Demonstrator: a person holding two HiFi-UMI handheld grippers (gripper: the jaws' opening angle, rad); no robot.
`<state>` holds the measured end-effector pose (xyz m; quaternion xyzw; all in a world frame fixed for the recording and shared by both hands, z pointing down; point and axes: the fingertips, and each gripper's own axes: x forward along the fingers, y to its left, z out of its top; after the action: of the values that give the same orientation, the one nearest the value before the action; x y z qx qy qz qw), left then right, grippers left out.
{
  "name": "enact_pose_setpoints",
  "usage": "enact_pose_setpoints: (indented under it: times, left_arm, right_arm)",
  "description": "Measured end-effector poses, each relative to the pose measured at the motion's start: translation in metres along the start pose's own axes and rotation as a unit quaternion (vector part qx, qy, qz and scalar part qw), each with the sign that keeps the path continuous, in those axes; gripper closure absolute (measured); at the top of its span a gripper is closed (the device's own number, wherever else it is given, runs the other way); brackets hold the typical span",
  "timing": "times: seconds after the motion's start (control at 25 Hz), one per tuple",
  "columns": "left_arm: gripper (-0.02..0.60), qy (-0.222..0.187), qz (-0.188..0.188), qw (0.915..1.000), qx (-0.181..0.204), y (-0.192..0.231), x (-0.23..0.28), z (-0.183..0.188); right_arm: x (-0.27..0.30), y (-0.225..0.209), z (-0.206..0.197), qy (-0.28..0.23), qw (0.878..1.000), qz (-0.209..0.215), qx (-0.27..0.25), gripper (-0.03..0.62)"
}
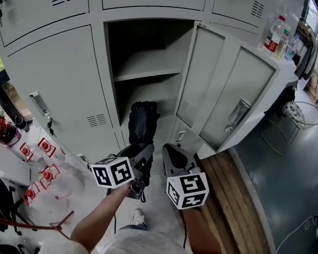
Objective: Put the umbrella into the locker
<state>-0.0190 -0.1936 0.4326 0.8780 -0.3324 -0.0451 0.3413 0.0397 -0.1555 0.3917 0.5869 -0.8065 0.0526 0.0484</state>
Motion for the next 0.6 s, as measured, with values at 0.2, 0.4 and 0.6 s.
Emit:
enact_pose_setpoints:
  times: [0.2,0.4,0.6]
  left_arm:
    - [0.327,0.018,-0.008,0.9998,0.006,0.016,0.017,0.013]
    - [0.327,0.028,-0.015,0.9994,0.017,0.026,0.028,0.027]
    - [0.327,0.048,-0.019,0.9974,0.050,0.030,0.039,0.037]
  right_arm:
    - [0.029,-0.005,0.014,-0.003,1.000,-0.012,-0.008,0.591]
    - [0.053,-0.005,0.025,-0.004,1.000,-0.022,-0.012,0.591]
    - [0.069,-0.002,0.034,-0.006,0.999,-0.028,-0.020,0.591]
